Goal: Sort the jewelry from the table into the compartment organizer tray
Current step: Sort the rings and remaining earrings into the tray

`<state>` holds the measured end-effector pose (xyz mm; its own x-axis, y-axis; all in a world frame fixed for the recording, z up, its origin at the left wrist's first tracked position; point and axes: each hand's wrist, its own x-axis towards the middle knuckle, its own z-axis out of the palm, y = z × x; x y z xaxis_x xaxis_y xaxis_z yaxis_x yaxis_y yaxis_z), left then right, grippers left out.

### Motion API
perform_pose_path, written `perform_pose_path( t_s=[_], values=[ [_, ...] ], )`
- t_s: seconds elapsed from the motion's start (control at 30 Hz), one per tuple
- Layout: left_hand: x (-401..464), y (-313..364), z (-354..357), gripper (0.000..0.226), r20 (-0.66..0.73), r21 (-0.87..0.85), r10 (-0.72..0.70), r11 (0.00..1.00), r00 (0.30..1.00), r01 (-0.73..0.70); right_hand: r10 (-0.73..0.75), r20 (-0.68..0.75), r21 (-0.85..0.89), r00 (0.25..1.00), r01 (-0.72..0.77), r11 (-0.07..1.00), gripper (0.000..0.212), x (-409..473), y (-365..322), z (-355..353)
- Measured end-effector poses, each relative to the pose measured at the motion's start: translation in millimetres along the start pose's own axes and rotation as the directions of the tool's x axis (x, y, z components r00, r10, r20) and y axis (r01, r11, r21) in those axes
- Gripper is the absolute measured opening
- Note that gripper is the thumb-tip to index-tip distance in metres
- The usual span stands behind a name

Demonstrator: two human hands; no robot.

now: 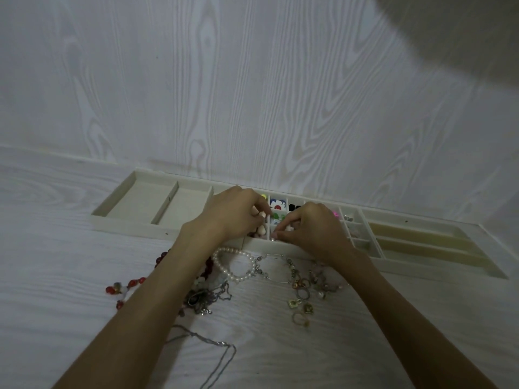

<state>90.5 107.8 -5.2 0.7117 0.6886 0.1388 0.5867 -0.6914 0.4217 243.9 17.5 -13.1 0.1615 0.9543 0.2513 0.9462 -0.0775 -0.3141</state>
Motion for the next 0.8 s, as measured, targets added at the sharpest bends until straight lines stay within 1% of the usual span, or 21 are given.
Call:
perform_pose_path(
  t_s=[0.1, 0.2, 0.33, 0.4, 0.47, 0.57, 0.63, 0.7, 0.8],
  values=[
    [-0.8, 1.3, -0.8, 0.022, -0.003, 0.002, 0.002, 1.0, 1.0, -0.002, -0.009, 0.018, -0.043, 1.0, 0.009, 0.999, 0.013, -0.9, -2.5, -1.5],
    [-1.2, 2.0, -3.3, 0.022, -0.005, 0.007, 0.014, 1.0, 1.0, -0.014, -0.023, 0.02, -0.04, 1.0, 0.024, 0.999, 0.015, -4.1, -6.5, -6.8],
    [-2.2, 1.4, -12.4, 0.021, -0.012, -0.011, 0.022, 1.0, 1.0, -0.023, 0.041, -0.04, 0.111, 0.998, -0.037, 0.993, 0.009, -12.9, -5.9, -34.3],
    [-4.7, 3.5, -21.1, 0.019, -0.025, -0.027, 0.043, 0.999, 0.999, -0.043, 0.037, -0.102, 0.16, 0.994, -0.02, 0.987, 0.008, -27.3, -0.6, -52.7],
    [-9.2, 9.3, -32.4, 0.019, -0.05, -0.051, 0.068, 0.996, 0.996, -0.07, 0.032, -0.133, 0.206, 0.991, -0.004, 0.979, 0.007, -49.1, 5.0, -65.8],
    [-20.3, 25.2, -43.5, 0.02, -0.09, -0.07, 0.092, 0.993, 0.992, -0.098, 0.063, -0.111, 0.221, 0.992, -0.037, 0.975, 0.002, -85.9, 12.8, -69.8],
    [-30.9, 36.8, -42.5, 0.018, -0.09, -0.098, 0.122, 0.987, 0.988, -0.131, 0.077, -0.102, 0.233, 0.992, -0.051, 0.971, 0.01, -103.9, 21.1, -63.2],
    [-45.0, 46.9, -33.4, 0.016, -0.065, -0.137, 0.141, 0.979, 0.988, -0.149, 0.1, -0.087, 0.25, 0.991, -0.075, 0.965, 0.013, -116.4, 30.4, -53.8],
    [-68.2, 52.4, -5.7, 0.018, 0.006, -0.146, 0.125, 0.982, 0.992, -0.123, 0.089, -0.027, 0.251, 0.996, -0.079, 0.965, 0.013, -126.0, 36.1, -39.0]
  ],
)
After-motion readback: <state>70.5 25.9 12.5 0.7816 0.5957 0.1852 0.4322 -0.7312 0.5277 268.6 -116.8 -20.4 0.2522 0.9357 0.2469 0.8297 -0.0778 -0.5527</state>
